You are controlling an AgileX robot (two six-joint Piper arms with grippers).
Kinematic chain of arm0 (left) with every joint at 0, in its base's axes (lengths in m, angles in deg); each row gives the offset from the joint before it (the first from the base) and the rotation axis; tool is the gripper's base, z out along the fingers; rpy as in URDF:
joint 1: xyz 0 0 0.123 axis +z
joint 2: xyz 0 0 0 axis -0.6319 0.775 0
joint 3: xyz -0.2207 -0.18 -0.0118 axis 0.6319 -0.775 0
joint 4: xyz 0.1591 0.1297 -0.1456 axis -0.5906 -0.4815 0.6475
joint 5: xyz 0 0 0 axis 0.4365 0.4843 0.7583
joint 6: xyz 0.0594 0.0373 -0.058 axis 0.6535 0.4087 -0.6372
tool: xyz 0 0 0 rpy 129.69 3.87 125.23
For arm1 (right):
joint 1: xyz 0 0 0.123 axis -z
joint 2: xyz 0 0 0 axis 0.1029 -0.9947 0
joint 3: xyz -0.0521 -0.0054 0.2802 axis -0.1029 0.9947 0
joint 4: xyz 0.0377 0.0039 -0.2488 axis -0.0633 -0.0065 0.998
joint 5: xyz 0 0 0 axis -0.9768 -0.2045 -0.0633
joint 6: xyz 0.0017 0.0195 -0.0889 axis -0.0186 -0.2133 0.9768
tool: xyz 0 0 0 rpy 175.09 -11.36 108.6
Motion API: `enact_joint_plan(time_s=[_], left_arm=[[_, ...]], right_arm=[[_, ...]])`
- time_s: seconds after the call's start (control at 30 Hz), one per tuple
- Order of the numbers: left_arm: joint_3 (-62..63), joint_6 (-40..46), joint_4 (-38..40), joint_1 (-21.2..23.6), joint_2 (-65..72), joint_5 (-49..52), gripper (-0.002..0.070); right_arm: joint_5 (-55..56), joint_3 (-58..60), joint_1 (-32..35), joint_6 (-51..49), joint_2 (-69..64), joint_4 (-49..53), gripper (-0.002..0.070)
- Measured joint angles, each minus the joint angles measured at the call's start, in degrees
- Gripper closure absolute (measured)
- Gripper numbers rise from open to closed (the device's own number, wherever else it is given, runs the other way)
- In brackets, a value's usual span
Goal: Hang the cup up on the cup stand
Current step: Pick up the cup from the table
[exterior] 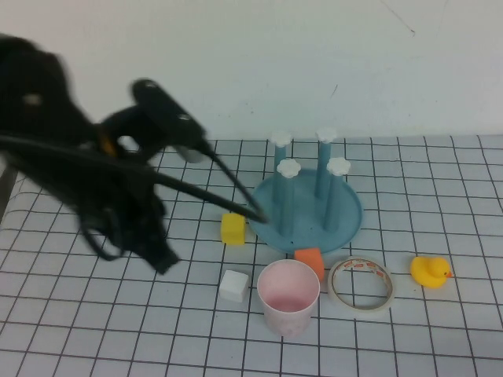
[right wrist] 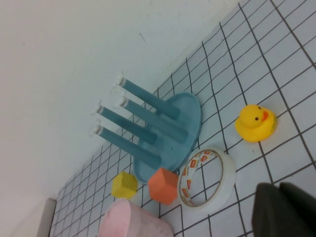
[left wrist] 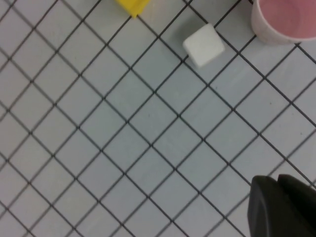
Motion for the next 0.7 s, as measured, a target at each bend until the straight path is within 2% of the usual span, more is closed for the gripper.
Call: enact_joint_plan(time_s=[0.07, 0.2, 0.3, 0.4, 0.47, 0.63, 0.7], left_arm=[[2.5, -2.5, -3.5, -3.9, 3.9, 0.0, 0.0676], [5.8, -6.2, -6.8, -8.4, 10.1, -0.9, 0.0676], [8.0, -8.0, -7.4, -10.0, 14.5, -1.3, 0.0674], [10.0, -10.2, -6.0, -10.3, 18.7, -1.3, 0.0631], [11.0, -11.2, -3.6, -10.3, 21.2, -1.3, 0.0552], [12.2, -14.7, 0.1, -10.3, 25.3, -3.9, 0.027], [12.3, -15.6, 0.4, -10.3, 26.5, -5.6, 0.0201]], right_arm=[[-0.2, 0.0, 0.0, 0.2, 0.0, 0.0, 0.0678], [-0.5, 0.0, 0.0, 0.7, 0.0, 0.0, 0.0678], [-0.6, 0.0, 0.0, 1.5, 0.0, 0.0, 0.0678], [-0.8, 0.0, 0.0, 1.7, 0.0, 0.0, 0.0678], [-0.8, 0.0, 0.0, 2.0, 0.0, 0.1, 0.0678], [-0.9, 0.0, 0.0, 2.8, 0.0, 0.1, 0.0678], [-0.9, 0.0, 0.0, 2.8, 0.0, 0.1, 0.0678]])
